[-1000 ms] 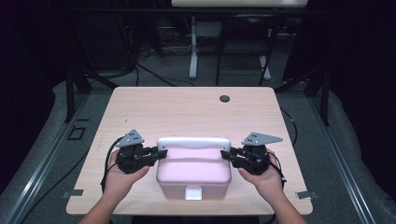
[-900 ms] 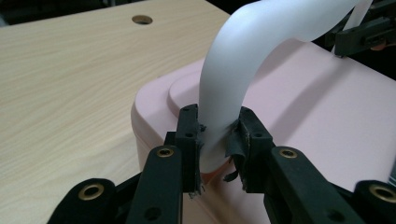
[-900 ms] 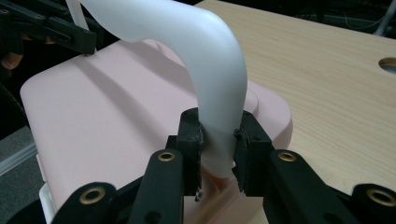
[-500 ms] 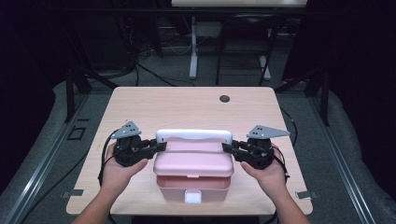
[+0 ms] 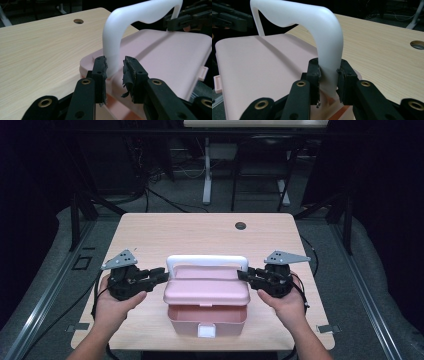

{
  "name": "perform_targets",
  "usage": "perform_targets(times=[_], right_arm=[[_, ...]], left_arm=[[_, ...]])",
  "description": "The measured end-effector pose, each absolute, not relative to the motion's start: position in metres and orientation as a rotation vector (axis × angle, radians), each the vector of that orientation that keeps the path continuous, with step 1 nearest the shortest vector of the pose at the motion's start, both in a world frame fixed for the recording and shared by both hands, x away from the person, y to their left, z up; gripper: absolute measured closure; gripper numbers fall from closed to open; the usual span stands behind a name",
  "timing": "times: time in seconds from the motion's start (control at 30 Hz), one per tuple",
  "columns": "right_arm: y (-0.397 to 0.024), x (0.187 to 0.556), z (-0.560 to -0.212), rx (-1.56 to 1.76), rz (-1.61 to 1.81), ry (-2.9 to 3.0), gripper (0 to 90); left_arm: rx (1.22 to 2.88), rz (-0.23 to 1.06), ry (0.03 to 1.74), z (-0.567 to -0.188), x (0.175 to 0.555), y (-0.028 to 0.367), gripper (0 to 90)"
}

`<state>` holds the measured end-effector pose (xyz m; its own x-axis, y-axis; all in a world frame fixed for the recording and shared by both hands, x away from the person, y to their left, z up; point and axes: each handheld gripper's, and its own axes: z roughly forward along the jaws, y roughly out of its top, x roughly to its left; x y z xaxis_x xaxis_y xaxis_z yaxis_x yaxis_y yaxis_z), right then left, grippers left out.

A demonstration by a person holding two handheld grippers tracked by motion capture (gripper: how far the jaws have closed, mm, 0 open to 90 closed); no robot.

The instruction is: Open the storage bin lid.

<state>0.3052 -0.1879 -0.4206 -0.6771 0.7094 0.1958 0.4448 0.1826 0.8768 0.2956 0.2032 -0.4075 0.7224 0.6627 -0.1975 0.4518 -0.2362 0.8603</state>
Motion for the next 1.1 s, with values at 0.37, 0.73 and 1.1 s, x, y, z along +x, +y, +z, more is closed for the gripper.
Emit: perform_targets(times=[0.37,0.73,1.1], right_arm=[[-0.188,0.307,-0.419,1.120,1.497,2.202,74.1],[-0.187,0.306,-0.419,1.122,1.491,2.201,74.1],[-0.187,0.305,-0.421,1.120,1.490,2.203,74.1]], left_arm=[[1.945,0.229,0.862,-0.430,0.273,0.217,86.9],[2.000,0.199,0.821,-0.452,0.265,0.198,89.6],[2.024,0.145,0.784,-0.455,0.268,0.178,89.8]])
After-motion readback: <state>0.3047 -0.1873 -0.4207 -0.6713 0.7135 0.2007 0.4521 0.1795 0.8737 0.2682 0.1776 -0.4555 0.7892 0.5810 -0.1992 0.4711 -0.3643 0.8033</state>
